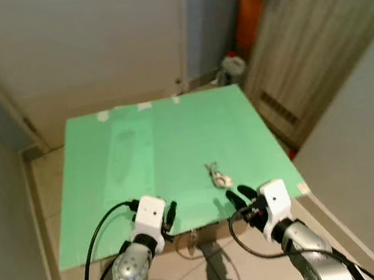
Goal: Hang keys on a hook
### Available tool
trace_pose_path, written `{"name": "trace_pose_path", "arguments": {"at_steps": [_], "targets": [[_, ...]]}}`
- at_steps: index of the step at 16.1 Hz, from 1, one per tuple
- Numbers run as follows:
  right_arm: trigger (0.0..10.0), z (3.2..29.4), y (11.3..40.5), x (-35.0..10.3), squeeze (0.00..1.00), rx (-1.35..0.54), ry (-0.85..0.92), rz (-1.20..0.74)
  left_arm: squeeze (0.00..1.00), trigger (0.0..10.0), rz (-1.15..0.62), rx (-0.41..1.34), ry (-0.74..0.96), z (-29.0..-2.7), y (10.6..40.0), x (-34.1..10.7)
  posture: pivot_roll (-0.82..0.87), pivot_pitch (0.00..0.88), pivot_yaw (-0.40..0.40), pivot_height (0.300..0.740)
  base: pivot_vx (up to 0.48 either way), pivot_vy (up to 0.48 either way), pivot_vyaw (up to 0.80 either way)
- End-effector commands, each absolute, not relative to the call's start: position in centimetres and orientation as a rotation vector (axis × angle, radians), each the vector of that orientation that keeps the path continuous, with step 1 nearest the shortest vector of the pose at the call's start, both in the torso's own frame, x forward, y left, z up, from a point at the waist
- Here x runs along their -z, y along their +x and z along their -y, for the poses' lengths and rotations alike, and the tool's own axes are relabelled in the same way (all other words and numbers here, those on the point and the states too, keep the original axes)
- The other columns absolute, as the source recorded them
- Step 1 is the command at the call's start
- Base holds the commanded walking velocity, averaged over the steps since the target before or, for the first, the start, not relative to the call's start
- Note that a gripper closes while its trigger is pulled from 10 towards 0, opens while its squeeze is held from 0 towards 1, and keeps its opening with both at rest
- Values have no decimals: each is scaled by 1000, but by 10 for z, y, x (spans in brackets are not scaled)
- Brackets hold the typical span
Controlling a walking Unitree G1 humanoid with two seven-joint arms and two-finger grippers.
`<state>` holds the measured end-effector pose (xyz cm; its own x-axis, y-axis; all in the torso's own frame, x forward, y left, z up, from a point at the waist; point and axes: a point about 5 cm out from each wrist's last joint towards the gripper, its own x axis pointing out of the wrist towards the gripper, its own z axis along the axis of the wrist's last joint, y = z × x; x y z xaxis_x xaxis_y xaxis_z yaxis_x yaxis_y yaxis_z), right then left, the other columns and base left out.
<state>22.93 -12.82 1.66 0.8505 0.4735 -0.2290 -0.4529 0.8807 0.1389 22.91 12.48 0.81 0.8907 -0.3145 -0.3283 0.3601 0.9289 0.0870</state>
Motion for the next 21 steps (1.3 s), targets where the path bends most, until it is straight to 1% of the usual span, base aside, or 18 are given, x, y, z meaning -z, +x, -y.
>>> {"name": "trace_pose_path", "arguments": {"at_steps": [1, 3, 5, 6, 8, 12, 14, 15, 16, 17, 18, 19, 20, 21], "targets": [[10000, 129, 230, -18, 0, -491, 67, -250, 0, 10000, -313, 354, 137, -124, 226, -8, 71, 114, -30, 740, 0, -465, 800], [10000, 125, 228, -16, 0, -520, 20, -256, 0, 10000, -317, 340, 136, -126, 227, -8, 72, 113, -30, 740, 0, -465, 800], [10000, 125, 228, -14, 0, -523, 21, -262, 0, 10000, -309, 318, 119, -128, 230, -9, 72, 111, -30, 740, 0, -465, 800], [10000, 126, 229, -14, 0, -506, 38, -262, 0, 10000, -298, 299, 106, -129, 232, -10, 73, 109, -29, 740, 0, 0, 800], [10000, 128, 232, -9, 0, -465, 4, -293, 0, 10000, -306, 300, 121, -129, 234, -10, 73, 107, -28, 740, 0, 0, 0], [10000, 127, 233, -10, 0, -456, -1, -284, 0, 10000, -297, 328, 117, -128, 233, -12, 75, 104, -24, 740, 0, 0, 0], [10000, 128, 234, -13, 0, -451, -14, -264, 0, 10000, -284, 332, 122, -128, 233, -15, 77, 106, -20, 740, 0, 0, 794], [10000, 128, 235, -13, 0, -431, 16, -262, 0, 10000, -278, 338, 125, -128, 233, -16, 77, 107, -17, 740, 0, 0, 0], [10000, 130, 237, -11, 0, -392, -12, -279, 0, 10000, -275, 342, 125, -128, 233, -16, 79, 110, -15, 740, 251, 0, 0], [10000, 132, 237, -13, 0, -392, 28, -271, 0, 10000, -274, 344, 125, -128, 232, -17, 79, 112, -14, 740, 251, 0, 0], [10000, 133, 237, -16, 0, -385, 36, -251, 0, 10000, -273, 346, 125, -129, 232, -17, 80, 116, -12, 740, 244, 0, 800], [10000, 137, 241, -13, 0, -318, 33, -278, 0, 10000, -274, 349, 125, -129, 231, -17, 78, 119, -10, 740, 244, 0, 0], [10000, 139, 242, -8, 0, -287, 7, -310, 0, 10000, -274, 349, 123, -129, 231, -17, 81, 120, -9, 740, 0, 0, 0], [10000, 140, 242, -9, 0, -281, 20, -304, 0, 10000, -271, 352, 117, -128, 231, -18, 81, 122, -7, 740, 0, 0, 0]]}}
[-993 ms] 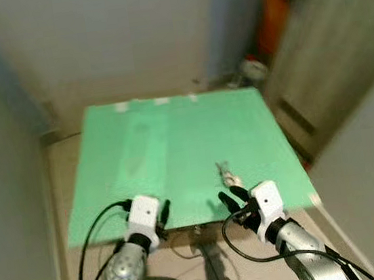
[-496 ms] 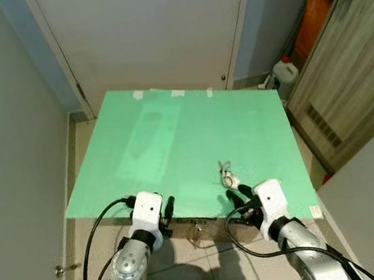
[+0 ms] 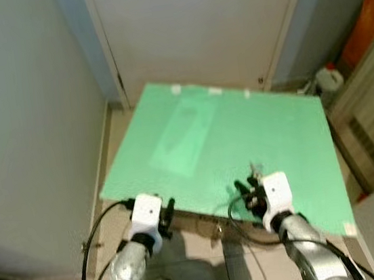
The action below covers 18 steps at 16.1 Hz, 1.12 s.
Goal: Hang keys on a hook
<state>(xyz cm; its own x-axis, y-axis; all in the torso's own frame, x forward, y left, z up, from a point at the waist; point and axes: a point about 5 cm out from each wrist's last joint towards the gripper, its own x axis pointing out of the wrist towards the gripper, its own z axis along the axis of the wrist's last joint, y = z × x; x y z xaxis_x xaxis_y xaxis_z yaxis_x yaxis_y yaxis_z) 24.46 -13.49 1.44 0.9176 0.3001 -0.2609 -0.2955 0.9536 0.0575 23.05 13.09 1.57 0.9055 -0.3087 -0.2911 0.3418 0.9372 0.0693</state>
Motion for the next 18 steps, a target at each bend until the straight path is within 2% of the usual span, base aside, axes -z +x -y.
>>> {"name": "trace_pose_path", "arguments": {"at_steps": [1, 3, 7, 11, 17, 18], "targets": [[10000, 140, 242, -10, 0, -278, 29, -297, 0, 10000, -269, 356, 112, -127, 231, -19, 81, 123, -6, 740, 0, 0, 0], [10000, 141, 242, -12, 0, -270, 41, -281, 0, 10000, -262, 374, 125, -127, 231, -20, 79, 126, -3, 740, 0, 0, 0], [10000, 141, 245, -16, 0, -271, -17, -262, 0, 10000, -260, 373, 121, -127, 230, -20, 77, 129, -4, 740, 0, -403, 0], [10000, 140, 262, -25, 0, -244, -174, -229, 0, 10000, -266, 346, 119, -126, 230, -21, 75, 141, -7, 740, 0, 0, 0], [10000, 124, 279, -32, 0, -295, -208, -195, 0, 10000, -269, 323, 119, -129, 227, -20, 91, 158, -13, 740, 0, 0, 0], [10000, 115, 283, -32, 624, -329, -219, -195, 0, 10000, -269, 322, 118, -128, 225, -21, 93, 168, -11, 740, 0, 0, 0]]}}
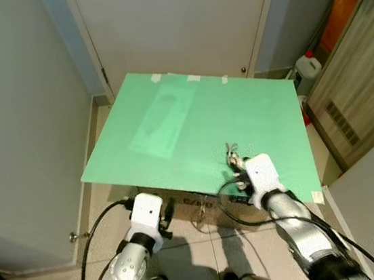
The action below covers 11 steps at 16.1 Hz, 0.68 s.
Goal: Hang keys on a hook
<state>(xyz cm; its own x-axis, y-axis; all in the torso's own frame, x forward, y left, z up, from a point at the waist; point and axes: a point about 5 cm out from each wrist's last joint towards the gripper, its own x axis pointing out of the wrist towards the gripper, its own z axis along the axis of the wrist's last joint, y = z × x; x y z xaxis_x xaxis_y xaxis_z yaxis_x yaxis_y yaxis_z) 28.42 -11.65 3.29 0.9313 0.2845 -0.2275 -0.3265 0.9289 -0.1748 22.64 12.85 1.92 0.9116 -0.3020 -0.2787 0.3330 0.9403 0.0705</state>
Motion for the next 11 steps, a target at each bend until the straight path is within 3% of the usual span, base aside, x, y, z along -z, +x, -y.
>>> {"name": "trace_pose_path", "arguments": {"at_steps": [1, 7, 8, 11], "targets": [[10000, 109, 287, -32, 1000, -339, -224, -198, 0, 10000, -269, 322, 118, -127, 224, -21, 97, 178, -12, 740, 0, 0, 0], [10000, 102, 308, -40, 1000, -259, -311, -193, 0, 10000, -266, 298, 105, -129, 204, -29, 144, 288, -28, 740, 0, 0, 0], [10000, 106, 310, -38, 0, -223, -309, -205, 0, 10000, -273, 294, 103, -131, 193, -32, 154, 321, -29, 740, 0, 0, 0], [10000, 107, 306, -30, 0, -235, -284, -247, 0, 10000, -294, 290, 101, -133, 180, -36, 161, 359, -25, 740, 0, 0, 0]]}}
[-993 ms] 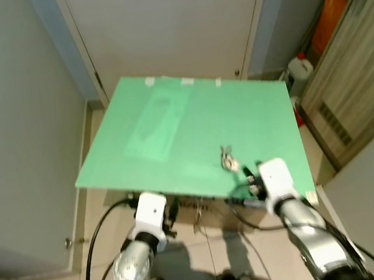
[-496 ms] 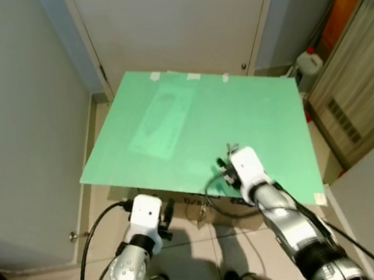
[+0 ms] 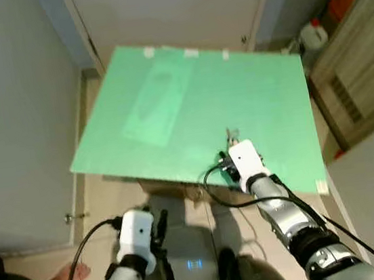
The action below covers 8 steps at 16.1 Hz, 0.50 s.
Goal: Hang keys on a hook
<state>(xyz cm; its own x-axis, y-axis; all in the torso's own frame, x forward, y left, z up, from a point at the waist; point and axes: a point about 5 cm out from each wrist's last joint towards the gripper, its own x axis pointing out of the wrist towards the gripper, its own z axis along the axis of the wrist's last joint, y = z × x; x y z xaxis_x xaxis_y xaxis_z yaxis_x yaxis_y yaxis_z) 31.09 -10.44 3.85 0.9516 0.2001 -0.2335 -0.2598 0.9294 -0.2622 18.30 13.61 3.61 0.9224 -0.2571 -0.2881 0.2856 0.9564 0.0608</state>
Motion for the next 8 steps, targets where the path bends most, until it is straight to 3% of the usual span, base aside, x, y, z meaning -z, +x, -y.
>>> {"name": "trace_pose_path", "arguments": {"at_steps": [1, 8], "targets": [[10000, 107, 303, -27, 0, -236, -276, -257, 0, 10000, -298, 292, 101, -133, 175, -38, 164, 373, -23, 740, 0, 0, 0], [10000, 107, 310, -32, 0, -197, -245, -240, 0, 10000, -303, 279, 91, -132, 166, -53, 184, 416, -30, 740, 0, 0, 0]]}}
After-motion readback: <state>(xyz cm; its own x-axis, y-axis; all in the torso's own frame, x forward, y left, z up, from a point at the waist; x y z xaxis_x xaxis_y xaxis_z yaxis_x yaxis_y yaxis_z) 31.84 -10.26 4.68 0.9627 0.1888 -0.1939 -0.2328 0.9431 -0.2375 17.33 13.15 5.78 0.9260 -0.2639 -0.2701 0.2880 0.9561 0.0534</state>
